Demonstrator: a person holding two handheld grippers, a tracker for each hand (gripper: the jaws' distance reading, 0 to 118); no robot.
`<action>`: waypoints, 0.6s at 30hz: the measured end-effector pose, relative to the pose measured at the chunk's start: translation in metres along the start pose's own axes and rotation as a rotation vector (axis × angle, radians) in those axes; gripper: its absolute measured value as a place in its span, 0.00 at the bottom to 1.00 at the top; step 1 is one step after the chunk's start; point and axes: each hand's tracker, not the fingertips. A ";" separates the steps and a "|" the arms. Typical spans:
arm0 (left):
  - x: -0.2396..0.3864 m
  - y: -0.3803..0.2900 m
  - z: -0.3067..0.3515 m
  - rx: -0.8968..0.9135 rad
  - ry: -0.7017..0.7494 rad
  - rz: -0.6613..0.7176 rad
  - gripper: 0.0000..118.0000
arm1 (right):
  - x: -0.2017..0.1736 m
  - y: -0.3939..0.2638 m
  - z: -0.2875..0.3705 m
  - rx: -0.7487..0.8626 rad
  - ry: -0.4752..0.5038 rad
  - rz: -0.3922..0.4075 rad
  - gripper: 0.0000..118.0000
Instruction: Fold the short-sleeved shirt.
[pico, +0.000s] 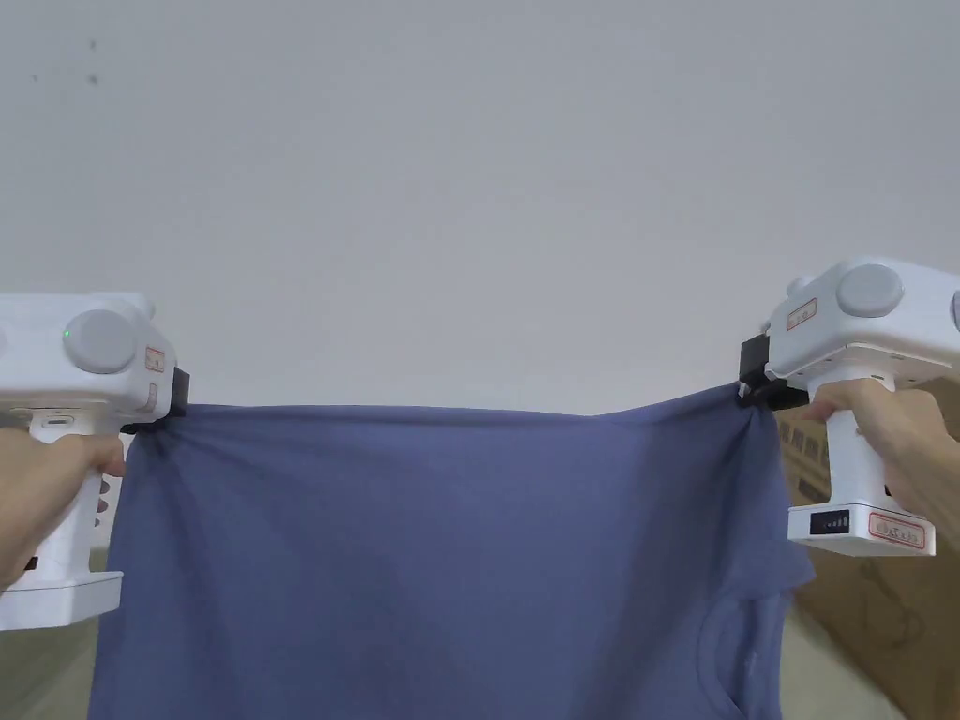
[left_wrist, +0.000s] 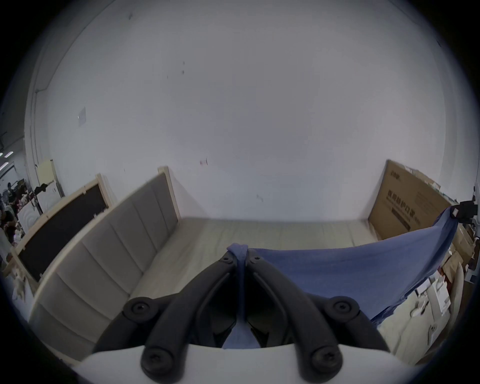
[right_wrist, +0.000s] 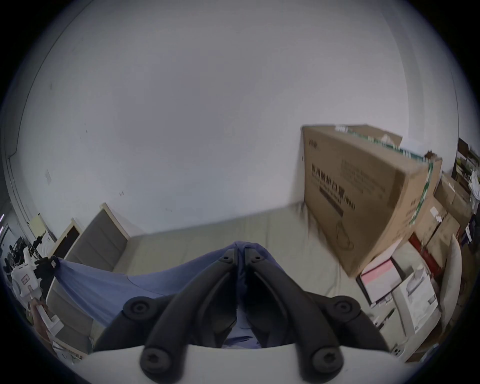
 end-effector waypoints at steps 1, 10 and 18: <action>0.000 0.013 0.002 0.025 0.006 0.007 0.03 | -0.005 0.012 0.004 0.017 0.002 0.002 0.03; -0.005 0.121 0.025 0.204 0.041 0.019 0.03 | -0.046 0.108 0.045 0.193 -0.015 0.008 0.03; -0.001 0.113 0.015 0.237 0.078 -0.017 0.03 | -0.054 0.108 0.054 0.236 -0.022 0.044 0.03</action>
